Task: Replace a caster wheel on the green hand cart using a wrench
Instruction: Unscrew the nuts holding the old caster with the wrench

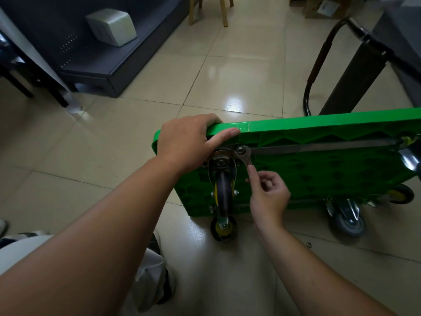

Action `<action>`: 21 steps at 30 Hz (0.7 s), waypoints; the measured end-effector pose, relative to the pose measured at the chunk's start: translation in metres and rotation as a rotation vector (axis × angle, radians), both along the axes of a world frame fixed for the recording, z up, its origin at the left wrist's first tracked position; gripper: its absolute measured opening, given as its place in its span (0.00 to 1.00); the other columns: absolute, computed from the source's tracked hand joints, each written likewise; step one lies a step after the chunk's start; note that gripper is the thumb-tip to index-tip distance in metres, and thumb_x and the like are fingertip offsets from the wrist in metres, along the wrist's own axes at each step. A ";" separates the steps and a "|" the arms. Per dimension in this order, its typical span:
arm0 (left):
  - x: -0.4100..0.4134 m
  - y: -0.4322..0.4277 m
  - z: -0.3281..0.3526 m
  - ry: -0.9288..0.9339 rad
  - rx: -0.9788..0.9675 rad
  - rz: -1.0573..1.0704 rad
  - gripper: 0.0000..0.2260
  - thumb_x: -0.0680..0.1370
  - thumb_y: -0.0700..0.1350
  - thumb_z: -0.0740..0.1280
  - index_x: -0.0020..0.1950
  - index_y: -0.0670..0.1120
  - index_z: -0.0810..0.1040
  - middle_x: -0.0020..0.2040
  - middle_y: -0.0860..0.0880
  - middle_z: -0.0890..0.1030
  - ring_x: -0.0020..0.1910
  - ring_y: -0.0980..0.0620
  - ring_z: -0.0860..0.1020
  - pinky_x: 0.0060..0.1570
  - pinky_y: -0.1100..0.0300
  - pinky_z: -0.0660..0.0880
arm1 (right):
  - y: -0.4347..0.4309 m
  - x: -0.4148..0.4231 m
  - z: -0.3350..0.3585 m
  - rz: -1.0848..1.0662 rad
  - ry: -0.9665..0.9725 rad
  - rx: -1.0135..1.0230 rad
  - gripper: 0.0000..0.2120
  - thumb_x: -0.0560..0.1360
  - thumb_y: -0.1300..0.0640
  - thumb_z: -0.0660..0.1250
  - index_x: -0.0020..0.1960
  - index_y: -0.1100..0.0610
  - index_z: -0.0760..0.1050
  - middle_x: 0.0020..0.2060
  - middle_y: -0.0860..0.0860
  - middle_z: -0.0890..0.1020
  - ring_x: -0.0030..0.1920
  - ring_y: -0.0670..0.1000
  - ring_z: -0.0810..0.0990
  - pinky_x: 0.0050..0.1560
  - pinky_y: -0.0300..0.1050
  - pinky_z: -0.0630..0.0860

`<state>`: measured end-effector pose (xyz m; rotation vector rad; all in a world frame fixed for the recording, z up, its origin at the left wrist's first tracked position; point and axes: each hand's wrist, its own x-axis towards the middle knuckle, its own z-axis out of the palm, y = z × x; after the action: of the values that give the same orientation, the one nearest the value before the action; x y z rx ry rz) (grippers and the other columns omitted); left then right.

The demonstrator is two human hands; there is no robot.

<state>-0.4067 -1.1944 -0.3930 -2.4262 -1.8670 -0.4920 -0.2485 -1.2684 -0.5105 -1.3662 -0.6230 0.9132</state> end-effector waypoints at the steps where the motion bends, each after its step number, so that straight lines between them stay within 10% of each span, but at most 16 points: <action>1: 0.000 0.000 0.001 0.000 -0.002 0.002 0.35 0.73 0.77 0.44 0.59 0.59 0.80 0.41 0.58 0.79 0.38 0.55 0.76 0.31 0.59 0.63 | 0.002 0.000 -0.002 -0.005 -0.010 -0.001 0.10 0.74 0.54 0.75 0.43 0.59 0.77 0.37 0.54 0.83 0.37 0.45 0.82 0.38 0.33 0.76; 8: 0.000 -0.001 0.001 -0.001 -0.012 0.005 0.33 0.74 0.76 0.46 0.59 0.59 0.80 0.41 0.59 0.77 0.38 0.55 0.74 0.30 0.59 0.60 | 0.010 0.017 0.001 -0.008 -0.303 0.050 0.11 0.73 0.48 0.75 0.42 0.52 0.76 0.37 0.47 0.81 0.39 0.42 0.80 0.42 0.39 0.76; 11: -0.001 -0.001 0.000 -0.002 -0.004 -0.003 0.33 0.74 0.76 0.47 0.59 0.59 0.80 0.42 0.57 0.80 0.38 0.54 0.76 0.31 0.59 0.63 | 0.013 0.040 0.017 0.016 -0.688 0.063 0.14 0.71 0.39 0.73 0.43 0.48 0.77 0.39 0.43 0.80 0.45 0.50 0.78 0.50 0.53 0.75; 21: 0.000 -0.003 0.001 -0.014 -0.008 -0.008 0.33 0.74 0.77 0.47 0.58 0.58 0.80 0.42 0.55 0.82 0.39 0.51 0.79 0.33 0.57 0.65 | 0.045 0.062 0.154 0.298 -1.986 0.438 0.18 0.69 0.44 0.76 0.43 0.57 0.76 0.36 0.55 0.82 0.42 0.58 0.77 0.54 0.53 0.63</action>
<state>-0.4062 -1.1973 -0.3924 -2.4430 -1.8691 -0.5042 -0.1865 -1.2231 -0.3562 -1.3969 -2.3277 -0.7387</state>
